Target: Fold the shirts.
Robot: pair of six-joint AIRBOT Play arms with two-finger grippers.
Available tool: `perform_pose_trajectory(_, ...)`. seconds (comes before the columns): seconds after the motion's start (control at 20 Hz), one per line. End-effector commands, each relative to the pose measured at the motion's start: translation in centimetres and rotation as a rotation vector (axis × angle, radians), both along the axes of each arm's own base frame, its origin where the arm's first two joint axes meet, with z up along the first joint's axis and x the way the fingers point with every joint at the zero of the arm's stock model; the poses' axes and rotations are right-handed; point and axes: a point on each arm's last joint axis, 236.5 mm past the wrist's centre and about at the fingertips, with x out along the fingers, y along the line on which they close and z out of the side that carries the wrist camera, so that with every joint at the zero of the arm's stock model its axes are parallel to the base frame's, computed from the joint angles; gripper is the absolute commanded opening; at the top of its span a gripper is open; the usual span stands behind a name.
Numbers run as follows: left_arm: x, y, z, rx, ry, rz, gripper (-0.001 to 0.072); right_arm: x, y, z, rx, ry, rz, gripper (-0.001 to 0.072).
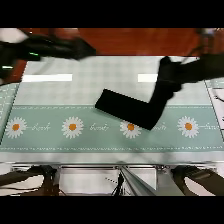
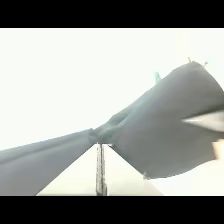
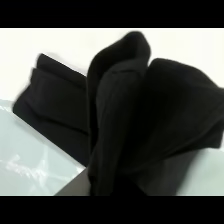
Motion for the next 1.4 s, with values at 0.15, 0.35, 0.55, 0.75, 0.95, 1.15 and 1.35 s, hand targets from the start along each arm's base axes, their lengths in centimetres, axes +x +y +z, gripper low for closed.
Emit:
perform_pose_trajectory(0.15,-7.5,11.9,10.0,0.108,-0.214,0.175,0.0030,2.4,11.5,-11.8,0.089,0.199,0.053,0.0017)
perform_pose_trajectory(0.35,-11.2,12.7,11.0,0.200,-0.242,0.216,0.0030,3.0,18.7,-14.9,0.247,0.206,0.037,0.0018)
perform_pose_trajectory(0.55,-11.8,13.3,9.3,0.242,-0.213,0.240,0.0031,2.5,21.2,-16.2,0.294,0.227,0.042,0.0442)
perform_pose_trajectory(0.75,-11.3,13.5,7.5,0.234,-0.162,0.238,0.0031,2.0,14.0,-15.2,0.103,0.238,0.132,0.0442)
perform_pose_trajectory(0.95,-11.1,13.6,7.4,0.232,-0.159,0.243,0.0031,0.3,-6.8,-13.2,-0.514,0.315,0.083,0.0449)
perform_pose_trajectory(1.15,-11.2,13.6,7.4,0.232,-0.159,0.243,0.0031,-3.8,-14.1,-13.8,-0.350,0.437,-0.127,0.0498)
perform_pose_trajectory(1.35,-11.1,13.6,7.4,0.233,-0.159,0.243,0.0031,-4.2,-6.9,-16.8,0.208,0.395,-0.232,0.0603)
